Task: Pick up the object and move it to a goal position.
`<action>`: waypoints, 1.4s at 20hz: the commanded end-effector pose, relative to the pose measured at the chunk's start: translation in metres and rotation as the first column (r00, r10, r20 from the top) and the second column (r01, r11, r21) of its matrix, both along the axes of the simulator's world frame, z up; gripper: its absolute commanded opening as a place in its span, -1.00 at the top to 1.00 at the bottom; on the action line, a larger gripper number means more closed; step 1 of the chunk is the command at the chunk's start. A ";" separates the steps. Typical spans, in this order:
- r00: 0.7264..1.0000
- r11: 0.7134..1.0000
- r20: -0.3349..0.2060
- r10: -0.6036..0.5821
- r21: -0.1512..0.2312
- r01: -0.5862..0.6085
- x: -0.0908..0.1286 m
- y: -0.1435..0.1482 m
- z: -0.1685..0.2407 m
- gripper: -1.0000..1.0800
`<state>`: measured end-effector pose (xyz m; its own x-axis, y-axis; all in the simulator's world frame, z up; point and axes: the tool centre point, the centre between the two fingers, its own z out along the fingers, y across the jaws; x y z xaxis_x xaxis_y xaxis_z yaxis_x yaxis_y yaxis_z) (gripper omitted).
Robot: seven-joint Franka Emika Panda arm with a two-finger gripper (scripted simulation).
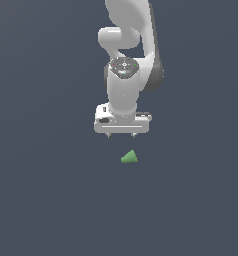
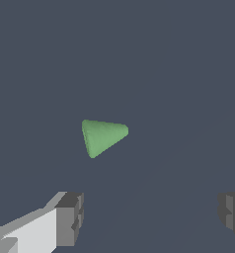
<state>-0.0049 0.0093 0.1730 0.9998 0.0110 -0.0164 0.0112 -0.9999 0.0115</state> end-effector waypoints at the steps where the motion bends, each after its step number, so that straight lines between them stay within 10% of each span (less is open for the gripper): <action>1: 1.000 1.000 0.000 0.000 0.000 0.000 0.000 0.000 0.000 -0.92; 28: 0.985 0.985 0.006 -0.171 0.005 0.171 0.007 -0.006 -0.018 -0.92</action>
<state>0.0012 0.0019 0.1575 0.9911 -0.1327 -0.0104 -0.1326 -0.9911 0.0070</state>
